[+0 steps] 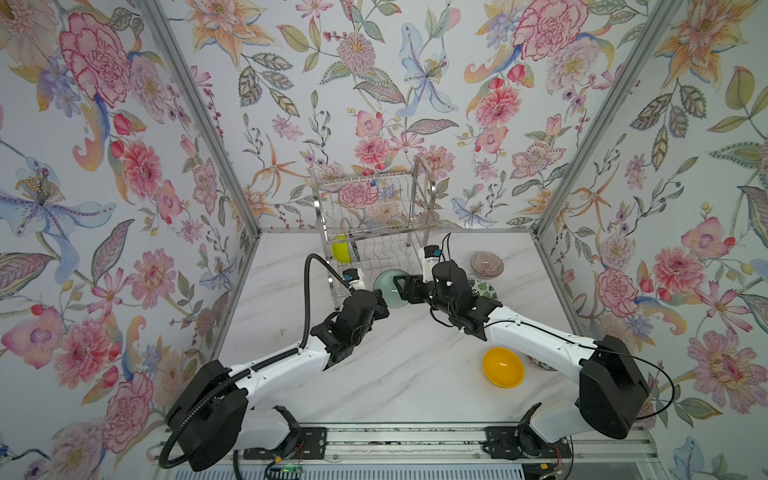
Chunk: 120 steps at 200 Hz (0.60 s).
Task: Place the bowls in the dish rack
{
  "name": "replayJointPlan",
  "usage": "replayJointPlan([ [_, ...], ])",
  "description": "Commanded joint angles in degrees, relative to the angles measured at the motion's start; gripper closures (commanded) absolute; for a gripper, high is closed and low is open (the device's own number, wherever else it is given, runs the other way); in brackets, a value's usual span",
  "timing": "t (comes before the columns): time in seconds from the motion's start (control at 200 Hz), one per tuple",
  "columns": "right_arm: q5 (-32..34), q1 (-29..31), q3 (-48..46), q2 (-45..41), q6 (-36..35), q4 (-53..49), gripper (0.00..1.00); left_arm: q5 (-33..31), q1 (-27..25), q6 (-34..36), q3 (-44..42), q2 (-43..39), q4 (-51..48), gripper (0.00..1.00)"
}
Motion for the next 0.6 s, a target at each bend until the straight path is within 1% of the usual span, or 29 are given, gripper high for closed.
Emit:
replayJointPlan([
  [0.0,-4.58,-1.77,0.87,-2.67,2.48,-0.34,0.15,-7.56,-0.07,-0.1,-0.08,0.17,4.32,1.0],
  [0.03,-5.62,-2.32,0.66,-3.24,3.3,-0.41,0.09,-8.98,-0.07,-0.09,-0.08,0.34,4.54,1.0],
  [0.05,-6.24,-2.61,0.49,-3.71,3.84,-0.43,0.03,-10.01,-0.06,-0.03,-0.02,0.49,4.54,1.0],
  [0.07,-6.92,-2.96,0.36,-4.12,4.46,-0.38,0.02,-10.92,-0.08,0.14,0.04,0.6,4.57,1.0],
  [0.165,-8.41,-4.88,-0.88,-6.41,8.94,0.07,0.01,-15.79,-0.05,1.28,0.41,1.56,5.27,1.0],
  [0.31,-11.6,-7.24,-1.16,-7.69,19.19,2.38,0.01,-22.0,-0.32,4.58,-0.37,3.76,10.29,1.0],
  [0.39,-13.53,-7.73,-1.56,-7.02,27.64,5.33,0.01,-25.25,-0.72,7.81,-0.31,5.3,13.01,1.0],
  [0.505,-13.67,-7.47,-4.65,-5.97,41.42,13.33,0.01,-29.45,-1.73,13.71,-1.05,7.82,19.44,1.0],
  [0.555,-13.58,-7.14,-5.06,-5.33,45.45,15.27,0.02,-30.0,-1.84,15.15,-1.65,8.74,21.86,1.0],
  [0.596,-12.92,-6.7,-5.03,-5.07,47.17,15.73,0.01,-30.1,-1.92,16.56,-2.16,9.33,24.18,1.0],
])
